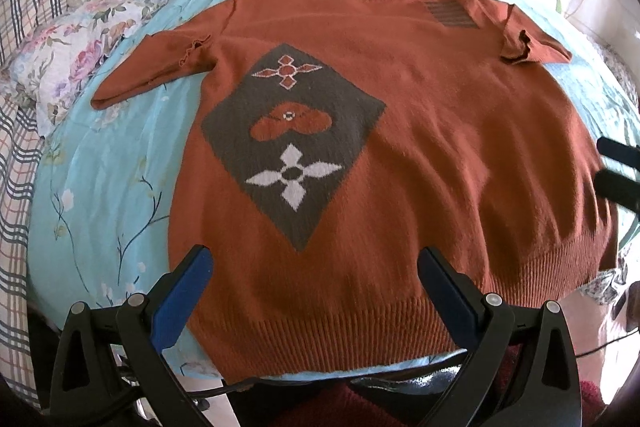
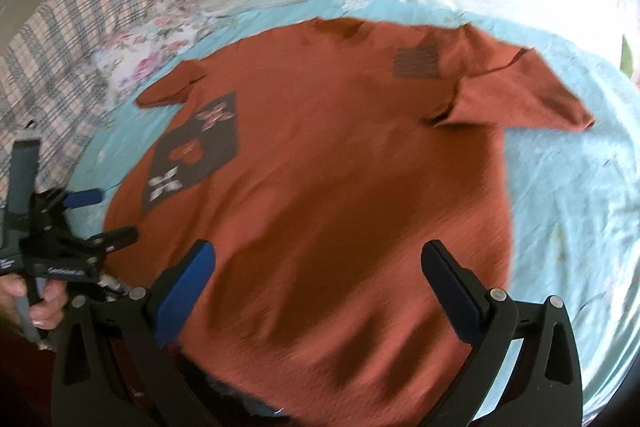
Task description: Fold small clothes
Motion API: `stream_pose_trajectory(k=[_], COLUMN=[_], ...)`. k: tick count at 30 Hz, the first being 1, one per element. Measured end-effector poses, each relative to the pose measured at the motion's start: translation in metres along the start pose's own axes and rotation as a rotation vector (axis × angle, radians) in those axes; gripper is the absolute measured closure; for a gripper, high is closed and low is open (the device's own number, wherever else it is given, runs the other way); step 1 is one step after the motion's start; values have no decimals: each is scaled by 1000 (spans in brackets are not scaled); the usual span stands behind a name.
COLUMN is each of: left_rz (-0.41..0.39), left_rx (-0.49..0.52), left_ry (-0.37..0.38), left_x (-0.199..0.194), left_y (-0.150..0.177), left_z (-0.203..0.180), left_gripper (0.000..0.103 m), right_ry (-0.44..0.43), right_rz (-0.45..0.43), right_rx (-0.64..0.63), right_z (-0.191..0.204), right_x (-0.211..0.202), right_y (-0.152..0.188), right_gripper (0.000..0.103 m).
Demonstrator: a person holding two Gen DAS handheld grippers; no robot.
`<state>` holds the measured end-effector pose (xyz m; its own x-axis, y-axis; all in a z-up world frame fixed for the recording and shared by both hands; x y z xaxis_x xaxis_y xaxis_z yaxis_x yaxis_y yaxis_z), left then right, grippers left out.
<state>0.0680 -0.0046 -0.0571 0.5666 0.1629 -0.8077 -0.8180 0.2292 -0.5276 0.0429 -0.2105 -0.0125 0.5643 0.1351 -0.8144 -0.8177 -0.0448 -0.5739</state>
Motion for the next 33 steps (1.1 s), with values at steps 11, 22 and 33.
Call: stream_pose_trajectory(k=[11,22,33], left_rz=[64,105,137], left_rx=[10,8,-17], left_ry=[14,25,58], left_x=[22,47,64], left_y=[-16,-31,-29], left_z=[-5,-8,-8], left_gripper=[1,1,1], right_ry=[83,184,-87], right_rz=[28,264,18], right_rx=[-263,-404,-1], right_z=[-78,-131,-94], right_x=[32,91,80], right_y=[-94,-101,-143], right_gripper=[0,34,90])
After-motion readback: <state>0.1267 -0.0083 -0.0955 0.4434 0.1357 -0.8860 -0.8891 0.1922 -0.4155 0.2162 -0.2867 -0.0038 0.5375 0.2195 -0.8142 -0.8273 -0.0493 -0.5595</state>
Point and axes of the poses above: each gripper's, at about its wrist camera, not at the fingertips, and x roughly the way its jaws point, z to its left, y to its underside, the point moved 5 cm from there along x, roughly the way its jaws point, and after that the axes turned 10 degrees about -y, right-handed, at the moved point
